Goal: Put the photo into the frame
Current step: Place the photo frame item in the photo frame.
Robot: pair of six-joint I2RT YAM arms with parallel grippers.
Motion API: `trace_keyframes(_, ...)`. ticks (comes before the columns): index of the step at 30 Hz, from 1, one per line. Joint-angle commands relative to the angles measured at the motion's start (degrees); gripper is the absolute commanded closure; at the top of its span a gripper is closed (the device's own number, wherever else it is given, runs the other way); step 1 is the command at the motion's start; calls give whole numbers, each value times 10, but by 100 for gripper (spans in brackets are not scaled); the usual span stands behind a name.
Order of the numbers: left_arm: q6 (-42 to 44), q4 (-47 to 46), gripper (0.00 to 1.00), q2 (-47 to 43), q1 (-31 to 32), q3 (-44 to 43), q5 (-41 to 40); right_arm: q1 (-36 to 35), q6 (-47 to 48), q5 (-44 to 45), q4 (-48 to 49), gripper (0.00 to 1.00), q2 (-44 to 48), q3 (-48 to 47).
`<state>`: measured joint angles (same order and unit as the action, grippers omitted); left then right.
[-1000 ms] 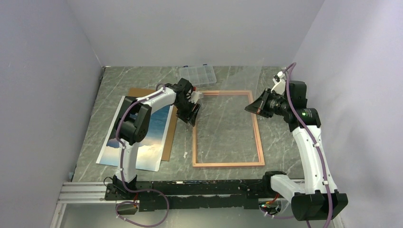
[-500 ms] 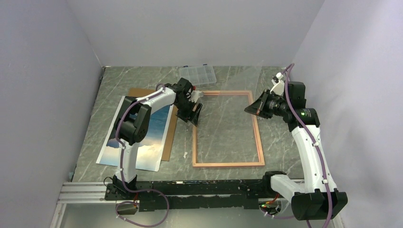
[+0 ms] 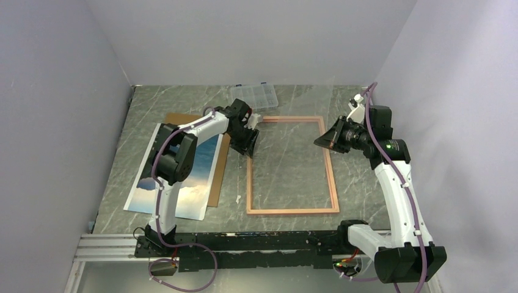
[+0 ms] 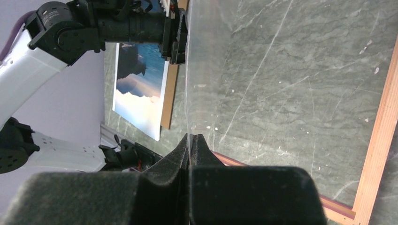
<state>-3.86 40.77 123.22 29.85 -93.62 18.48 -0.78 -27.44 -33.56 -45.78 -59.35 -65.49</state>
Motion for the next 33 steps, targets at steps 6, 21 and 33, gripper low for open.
trace_keyframes(6,-17,-27,57,-37,-6,86,-116,2,-11,-33,63,100,-5,27)
trace_keyframes(21,-9,-24,58,-93,-31,147,-109,-62,-50,-19,130,100,-33,53)
trace_keyframes(33,-19,37,6,-199,-132,42,-24,-145,-105,15,157,100,-62,-16)
